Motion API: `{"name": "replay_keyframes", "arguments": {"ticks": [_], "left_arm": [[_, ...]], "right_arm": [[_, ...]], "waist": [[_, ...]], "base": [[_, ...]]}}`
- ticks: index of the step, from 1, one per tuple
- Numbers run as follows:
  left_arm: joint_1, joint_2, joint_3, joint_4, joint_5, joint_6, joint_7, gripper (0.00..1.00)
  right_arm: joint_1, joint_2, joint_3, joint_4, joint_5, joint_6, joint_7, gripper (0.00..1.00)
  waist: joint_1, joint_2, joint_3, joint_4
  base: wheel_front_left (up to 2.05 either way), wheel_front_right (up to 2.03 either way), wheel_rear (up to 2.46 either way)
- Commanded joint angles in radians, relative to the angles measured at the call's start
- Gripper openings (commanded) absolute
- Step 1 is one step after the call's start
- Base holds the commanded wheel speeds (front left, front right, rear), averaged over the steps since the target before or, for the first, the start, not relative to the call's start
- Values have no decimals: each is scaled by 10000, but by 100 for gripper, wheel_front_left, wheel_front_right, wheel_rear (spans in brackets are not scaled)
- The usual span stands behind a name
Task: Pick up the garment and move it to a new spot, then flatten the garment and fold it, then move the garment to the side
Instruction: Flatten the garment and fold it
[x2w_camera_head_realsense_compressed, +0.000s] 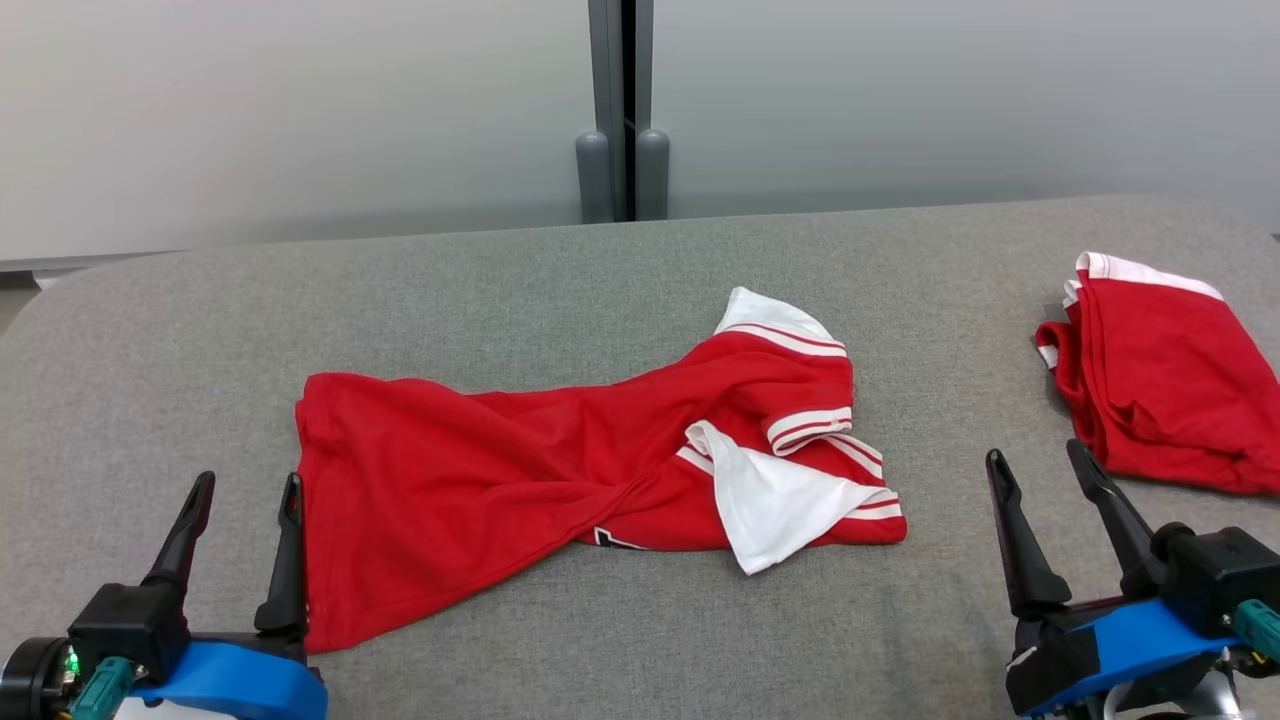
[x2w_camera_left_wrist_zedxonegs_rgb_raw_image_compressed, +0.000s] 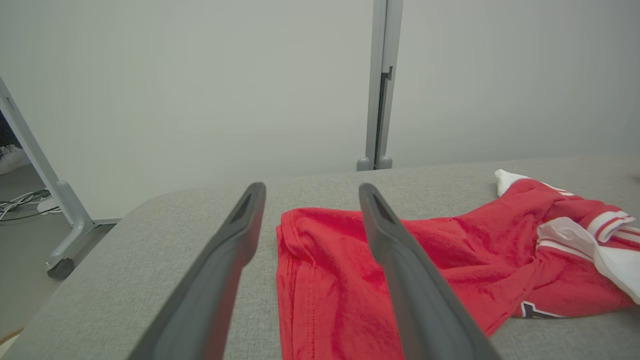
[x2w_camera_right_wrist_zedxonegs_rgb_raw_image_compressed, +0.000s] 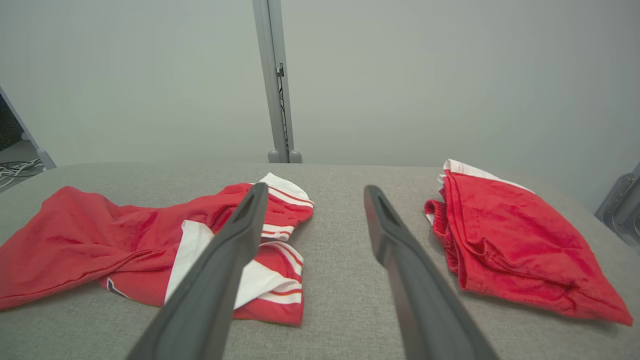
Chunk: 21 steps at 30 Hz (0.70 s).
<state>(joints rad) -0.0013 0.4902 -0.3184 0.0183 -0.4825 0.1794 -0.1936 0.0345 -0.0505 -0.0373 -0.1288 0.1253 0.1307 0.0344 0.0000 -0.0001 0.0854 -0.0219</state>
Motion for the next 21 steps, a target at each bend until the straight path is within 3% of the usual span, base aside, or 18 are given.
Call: {"name": "replay_keyframes", "arguments": {"ticks": [1, 11, 19, 20, 21], "left_arm": [[-80, 57, 39, -16, -6, 60, 61, 100], [-366, -108, -368, 1632, -962, -462, 1899, 100], [-825, -294, -529, 3271, -1667, -1192, 2570, 100], [-895, -317, -579, 3467, -1680, -1287, 2601, 74], [-957, -341, -610, 3626, -1696, -1370, 2555, 12]], "right_arm": [[26, -5, -23, -47, -19, 1, 17, 100], [-350, -61, 91, -92, -24, 1, 10, 100], [-530, -46, 185, 96, 71, 1, -96, 100], [-558, -58, 228, 132, 62, 1, -82, 100], [-595, -101, 289, 169, 64, 1, -57, 100]], "waist": [[0, 1, 23, -2], [0, 1, 831, -108], [0, 1, 1189, -198], [0, 1, 1213, -206], [0, 1, 1242, -218]], "base": [[0, 0, 0], [0, 0, 0], [0, 0, 0], [0, 0, 0], [0, 0, 0]]}}
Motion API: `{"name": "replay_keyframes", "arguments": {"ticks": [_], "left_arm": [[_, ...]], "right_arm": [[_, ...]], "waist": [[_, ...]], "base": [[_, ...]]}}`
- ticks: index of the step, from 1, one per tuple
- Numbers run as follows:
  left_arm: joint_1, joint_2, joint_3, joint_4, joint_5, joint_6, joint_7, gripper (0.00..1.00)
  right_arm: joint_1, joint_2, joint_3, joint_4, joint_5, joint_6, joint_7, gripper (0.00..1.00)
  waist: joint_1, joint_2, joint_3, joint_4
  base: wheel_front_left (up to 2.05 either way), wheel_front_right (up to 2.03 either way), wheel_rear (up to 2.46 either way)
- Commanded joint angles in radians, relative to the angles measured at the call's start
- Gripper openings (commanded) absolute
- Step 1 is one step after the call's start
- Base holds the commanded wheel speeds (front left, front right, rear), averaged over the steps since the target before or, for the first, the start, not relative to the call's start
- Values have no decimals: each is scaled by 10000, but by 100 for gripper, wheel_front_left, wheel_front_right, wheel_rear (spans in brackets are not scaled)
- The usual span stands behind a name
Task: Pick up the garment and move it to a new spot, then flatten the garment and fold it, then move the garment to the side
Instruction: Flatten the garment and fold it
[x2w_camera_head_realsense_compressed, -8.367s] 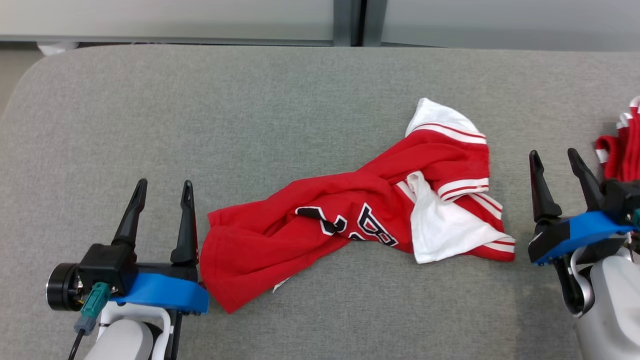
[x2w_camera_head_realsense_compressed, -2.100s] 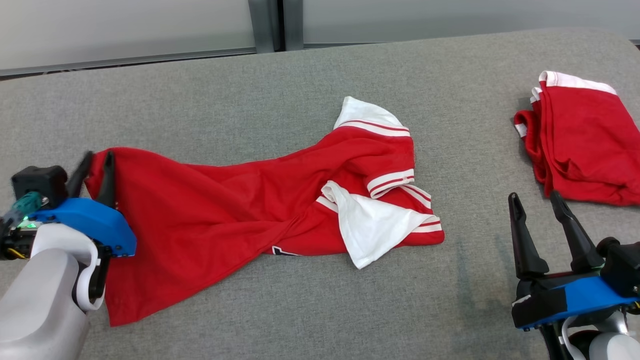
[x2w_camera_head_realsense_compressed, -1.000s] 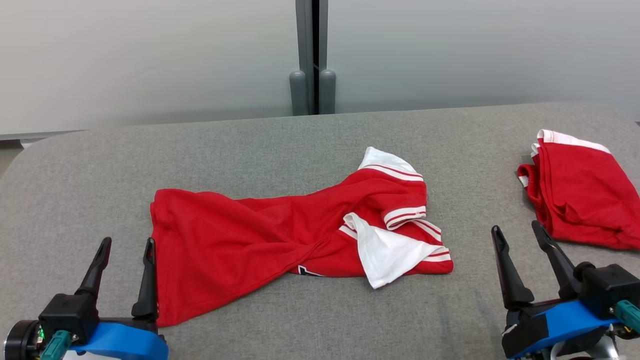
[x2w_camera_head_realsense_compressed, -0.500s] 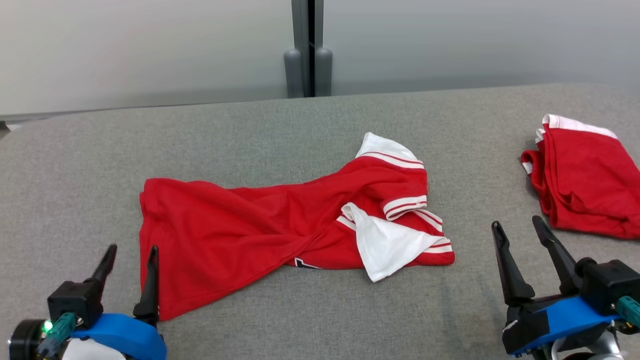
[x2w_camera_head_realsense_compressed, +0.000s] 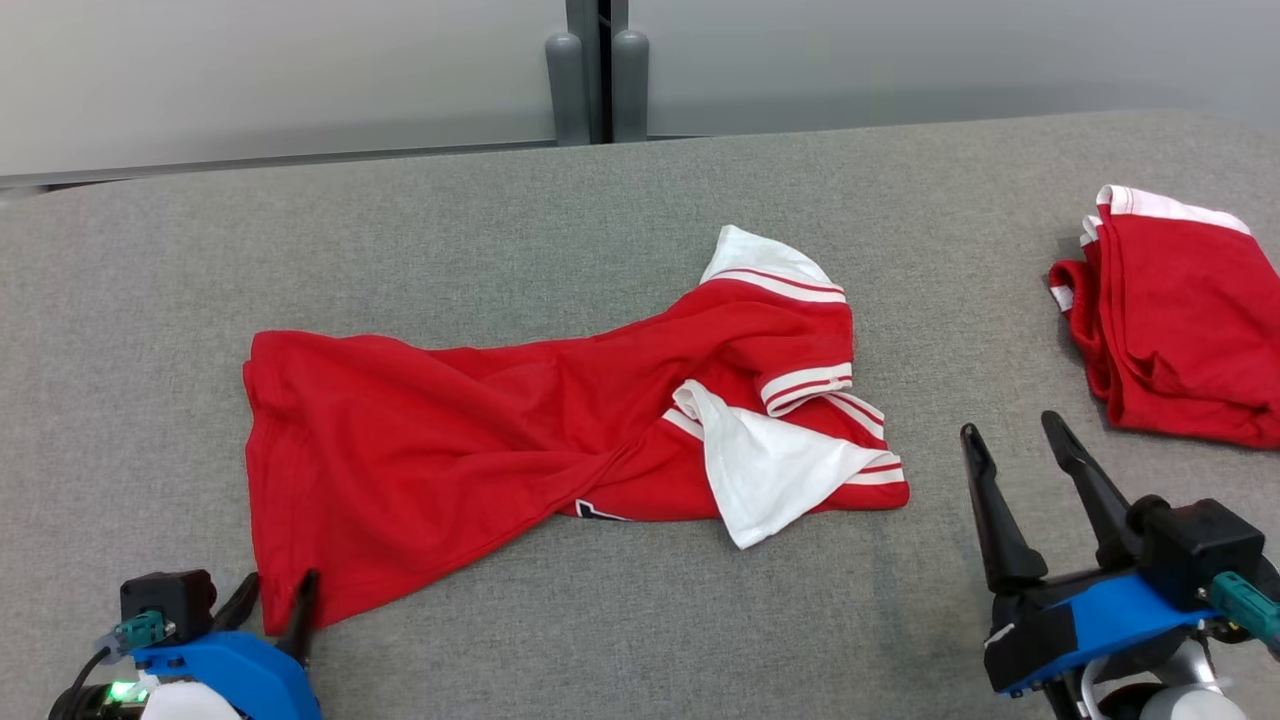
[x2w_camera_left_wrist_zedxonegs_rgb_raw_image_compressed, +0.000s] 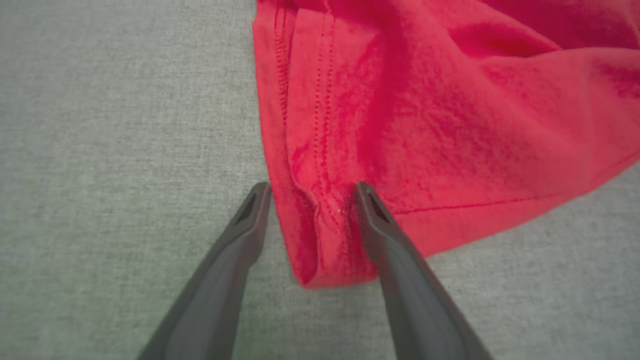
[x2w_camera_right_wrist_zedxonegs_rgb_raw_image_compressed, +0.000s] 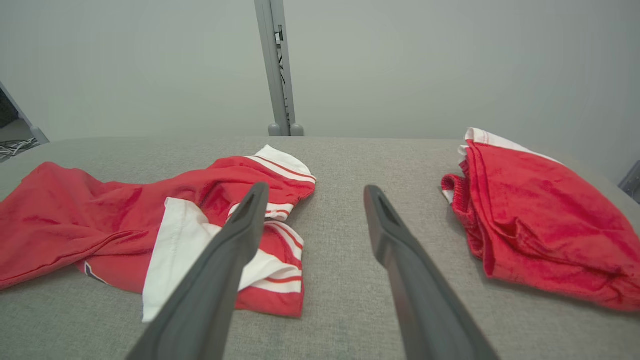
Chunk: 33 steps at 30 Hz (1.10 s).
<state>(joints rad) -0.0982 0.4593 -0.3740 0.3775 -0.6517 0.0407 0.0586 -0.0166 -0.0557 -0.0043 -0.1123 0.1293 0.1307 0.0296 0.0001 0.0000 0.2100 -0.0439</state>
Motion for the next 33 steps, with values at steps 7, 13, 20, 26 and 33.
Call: {"name": "replay_keyframes", "arguments": {"ticks": [7, 13, 20, 26, 33], "left_arm": [[-495, -213, -210, 637, 95, -225, -197, 0], [-982, -414, -370, 719, 204, -287, -337, 0], [-1361, -522, -462, 748, 256, -385, -497, 0], [-1498, -611, -511, 869, 260, -454, -734, 0], [-1501, -548, -394, 666, 331, -342, -1282, 0]], "right_arm": [[-295, -503, 1804, 672, 86, 1, 313, 100], [-908, -796, 3563, 1861, 235, 1, 438, 100], [-1876, -1140, 4324, 3075, -128, 1, 259, 100], [-2293, -1283, 4457, 3653, -430, -1, 331, 18], [-2063, -1359, 4082, 3168, -199, 1, 72, 0]], "waist": [[-1, 0, 212, 88], [-1, 0, 543, 433], [-1, 0, 946, 678], [-1, 0, 1074, 723], [-1, 0, 957, 700]], "base": [[0, 0, 0], [0, 0, 0], [0, 0, 0], [0, 0, 0], [0, 0, 0]]}}
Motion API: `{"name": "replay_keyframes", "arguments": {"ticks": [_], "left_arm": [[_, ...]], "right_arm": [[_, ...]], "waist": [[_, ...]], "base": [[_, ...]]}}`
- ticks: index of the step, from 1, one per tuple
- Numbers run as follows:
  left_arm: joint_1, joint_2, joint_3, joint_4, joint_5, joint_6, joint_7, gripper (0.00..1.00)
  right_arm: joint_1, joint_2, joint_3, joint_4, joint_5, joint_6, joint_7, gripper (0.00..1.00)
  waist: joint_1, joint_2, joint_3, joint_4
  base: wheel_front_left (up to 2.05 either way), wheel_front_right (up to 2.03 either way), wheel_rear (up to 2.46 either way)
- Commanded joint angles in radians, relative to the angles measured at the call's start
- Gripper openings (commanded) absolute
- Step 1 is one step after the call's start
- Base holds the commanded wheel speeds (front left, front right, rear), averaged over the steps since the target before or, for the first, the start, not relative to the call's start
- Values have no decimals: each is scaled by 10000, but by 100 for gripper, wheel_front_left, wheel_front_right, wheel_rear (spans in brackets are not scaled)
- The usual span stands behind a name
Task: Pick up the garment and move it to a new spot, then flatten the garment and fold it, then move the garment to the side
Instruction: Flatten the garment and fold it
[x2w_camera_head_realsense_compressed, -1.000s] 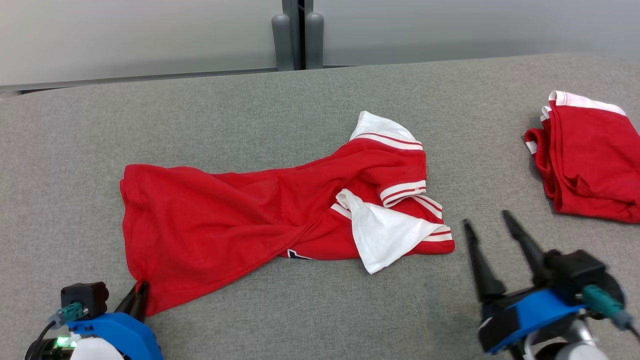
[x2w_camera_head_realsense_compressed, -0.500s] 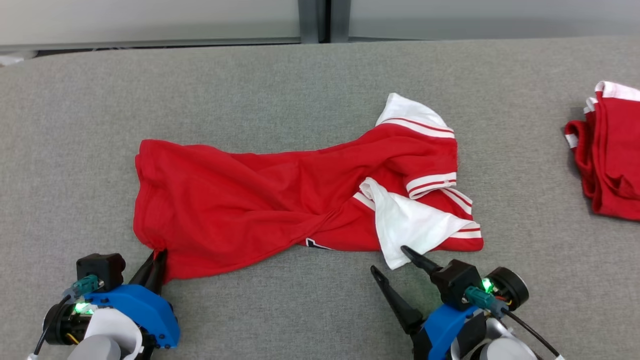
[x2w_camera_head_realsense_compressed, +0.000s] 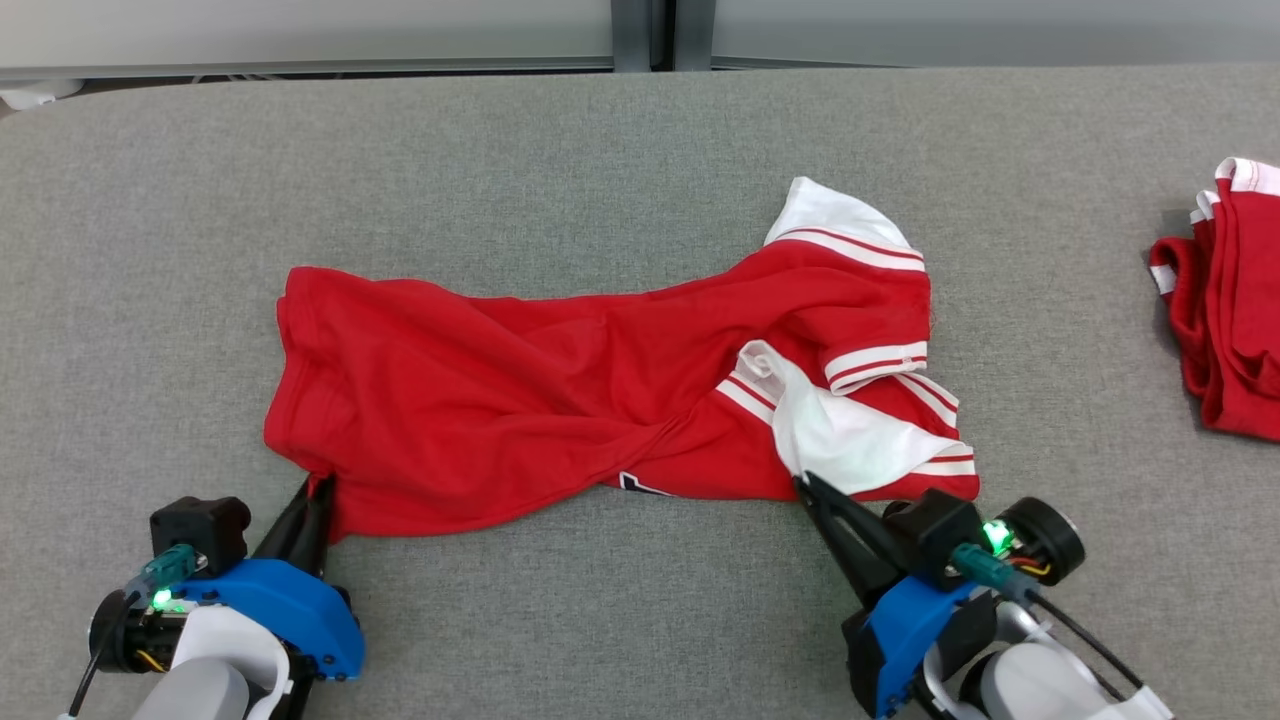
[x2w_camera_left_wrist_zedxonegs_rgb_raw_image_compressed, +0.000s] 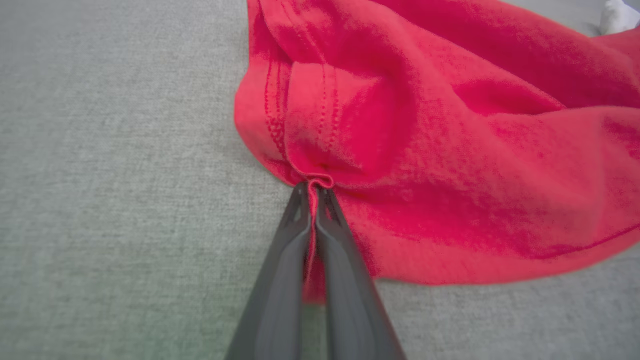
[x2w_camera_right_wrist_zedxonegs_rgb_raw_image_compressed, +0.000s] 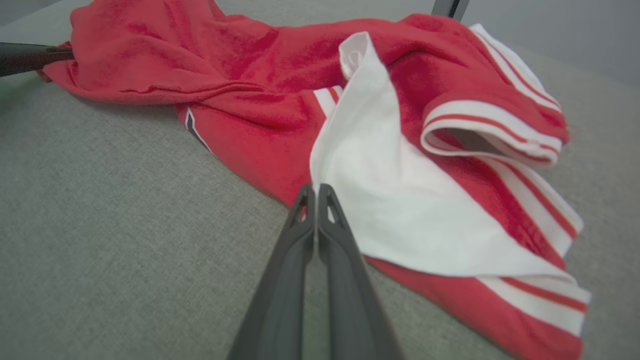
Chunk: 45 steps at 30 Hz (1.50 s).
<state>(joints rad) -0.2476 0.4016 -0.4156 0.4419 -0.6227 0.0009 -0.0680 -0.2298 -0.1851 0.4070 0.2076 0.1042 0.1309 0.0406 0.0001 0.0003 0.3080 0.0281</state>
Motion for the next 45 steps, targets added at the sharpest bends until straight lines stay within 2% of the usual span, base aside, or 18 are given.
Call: {"name": "replay_keyframes", "arguments": {"ticks": [1, 6, 10, 17, 23, 29, 34, 38, 41, 45], "left_arm": [[13, 61, 54, -85, 63, 88, -110, 0], [13, 346, 231, -967, 293, 381, -523, 0], [-85, 698, 272, -2164, 620, 798, -294, 0], [-630, 1291, 543, -4177, 943, 1148, 55, 0], [-1623, 1778, 922, -5815, 1242, 1318, 365, 0], [-3077, 2079, 1220, -6786, 1352, 1277, 875, 0], [-3967, 2130, 1355, -6890, 1155, 1131, 1234, 0], [-4602, 1921, 1358, -6553, 783, 969, 1484, 0], [-5099, 1646, 1271, -5924, 396, 764, 1619, 0], [-5983, 1129, 1086, -4361, 66, 383, 1476, 0]], "right_arm": [[117, -104, -131, -184, 78, -3, -85, 0], [256, -259, -1042, -1094, 129, -1, -306, 0], [232, -378, -1999, -1761, 62, -3, -396, 0], [-521, -572, -3458, -2355, -68, -3, -465, 0], [-1703, -977, -4406, -3476, -232, -3, -288, 0], [-3187, -1548, -5144, -4386, 109, -3, 201, 0], [-4197, -1948, -5427, -4446, 422, -3, 498, 0], [-5060, -2263, -5317, -4043, 788, -3, 728, 0], [-5739, -2438, -5058, -3379, 1055, -3, 737, 0], [-6823, -2531, -4551, -2085, 1209, -3, 450, 0]], "waist": [[-1, -3, -55, -32], [-1, -3, -348, -89], [-1, -3, -665, -104], [-1, -3, -1399, -282], [-1, -3, -2147, -391], [-1, -3, -2633, -466], [-1, -3, -2683, -512], [-1, -3, -2459, -553], [-1, -3, -2076, -545], [-1, -3, -1497, -472]], "base": [[0, 0, 0], [0, 0, 0], [0, 0, 0], [0, 0, 0], [0, 0, 0], [0, 0, 0], [0, 0, 0], [0, 0, 0], [0, 0, 0], [0, 0, 0]]}}
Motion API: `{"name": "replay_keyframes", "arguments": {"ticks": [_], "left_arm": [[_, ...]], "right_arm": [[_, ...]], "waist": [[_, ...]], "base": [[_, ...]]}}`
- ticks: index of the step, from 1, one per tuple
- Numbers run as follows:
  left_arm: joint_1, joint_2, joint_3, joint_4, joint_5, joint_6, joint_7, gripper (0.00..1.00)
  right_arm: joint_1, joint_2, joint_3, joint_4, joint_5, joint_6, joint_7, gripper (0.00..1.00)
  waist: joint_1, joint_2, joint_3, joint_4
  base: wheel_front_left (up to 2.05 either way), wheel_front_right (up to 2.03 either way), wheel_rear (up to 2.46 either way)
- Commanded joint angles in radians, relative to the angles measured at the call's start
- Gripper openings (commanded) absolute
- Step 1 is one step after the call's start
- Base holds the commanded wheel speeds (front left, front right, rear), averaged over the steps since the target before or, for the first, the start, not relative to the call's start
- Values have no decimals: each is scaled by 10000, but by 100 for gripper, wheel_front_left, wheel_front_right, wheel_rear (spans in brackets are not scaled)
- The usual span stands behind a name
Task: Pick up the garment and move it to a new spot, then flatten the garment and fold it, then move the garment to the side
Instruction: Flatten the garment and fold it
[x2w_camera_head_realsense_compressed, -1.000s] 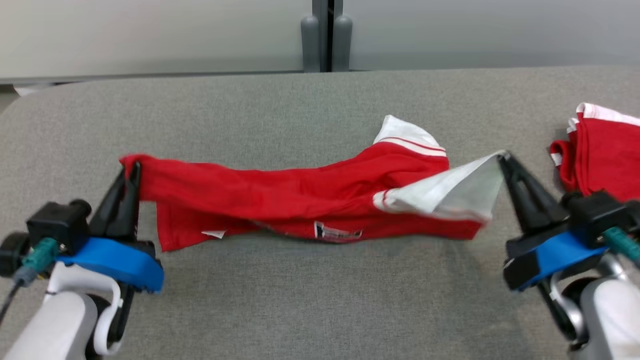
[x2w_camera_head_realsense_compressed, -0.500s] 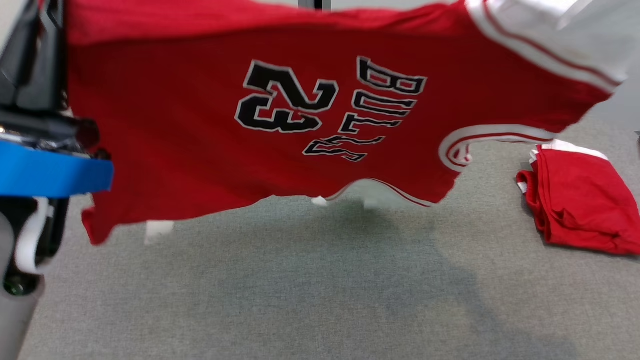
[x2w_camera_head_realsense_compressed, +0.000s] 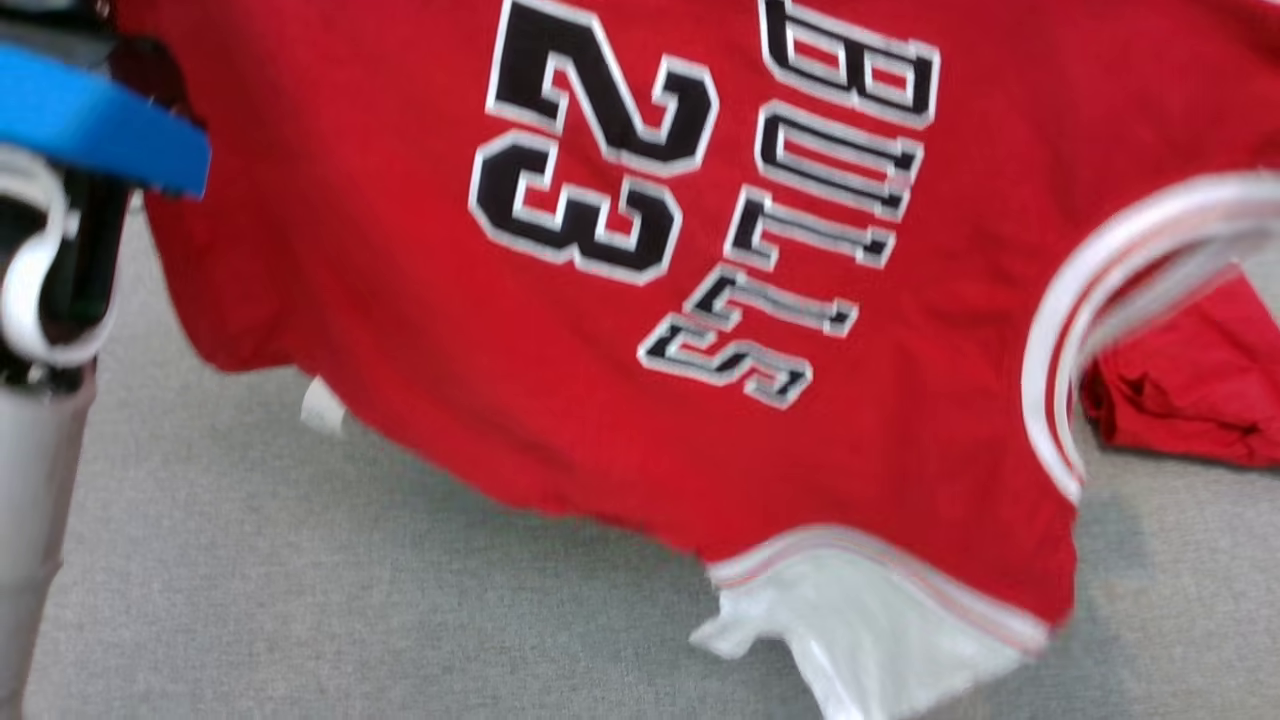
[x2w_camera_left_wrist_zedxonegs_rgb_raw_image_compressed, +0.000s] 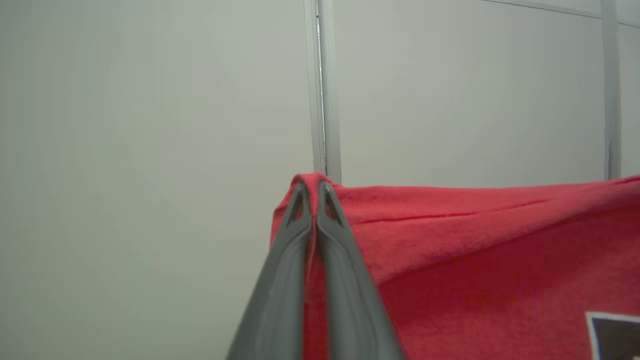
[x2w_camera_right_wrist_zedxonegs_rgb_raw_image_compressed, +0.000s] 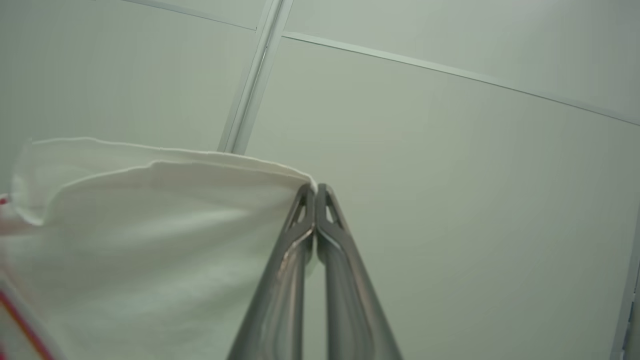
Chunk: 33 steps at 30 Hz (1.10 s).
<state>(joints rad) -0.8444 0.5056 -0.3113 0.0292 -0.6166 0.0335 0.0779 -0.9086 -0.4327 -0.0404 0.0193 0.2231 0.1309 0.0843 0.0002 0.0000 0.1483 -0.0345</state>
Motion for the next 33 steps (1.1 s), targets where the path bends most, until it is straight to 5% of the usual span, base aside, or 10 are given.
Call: {"name": "replay_keyframes", "arguments": {"ticks": [1, 7, 16, 24, 33], "left_arm": [[-303, -83, -3, 249, -68, -50, -93, 0], [-2286, -892, -203, 3485, -42, -755, -952, 0], [-3876, -1572, -416, 8086, -5, -1110, -1571, 0], [-2899, -2384, -590, 10733, -347, -1429, -2149, 0], [-321, -2983, -525, 11661, -921, -1650, -3320, 0]], "right_arm": [[-349, -32, 42, 184, 71, -3, -105, 0], [-2569, 203, 847, 2482, -27, -3, -912, 0], [-4312, 1428, 1968, 6039, 460, -3, -1718, 0], [-2650, 2738, 2947, 8529, 1607, -1, -2692, 0], [771, 3037, 4081, 9235, 3308, -1, -3453, 0]], "waist": [[-2, 0, 220, 173], [-2, 0, 752, 145], [-2, 0, 1013, -233], [-2, 0, 1633, -335], [-2, 0, 1750, -179]], "base": [[0, 0, 0], [0, 0, 0], [0, 0, 0], [0, 0, 0], [0, 0, 0]]}}
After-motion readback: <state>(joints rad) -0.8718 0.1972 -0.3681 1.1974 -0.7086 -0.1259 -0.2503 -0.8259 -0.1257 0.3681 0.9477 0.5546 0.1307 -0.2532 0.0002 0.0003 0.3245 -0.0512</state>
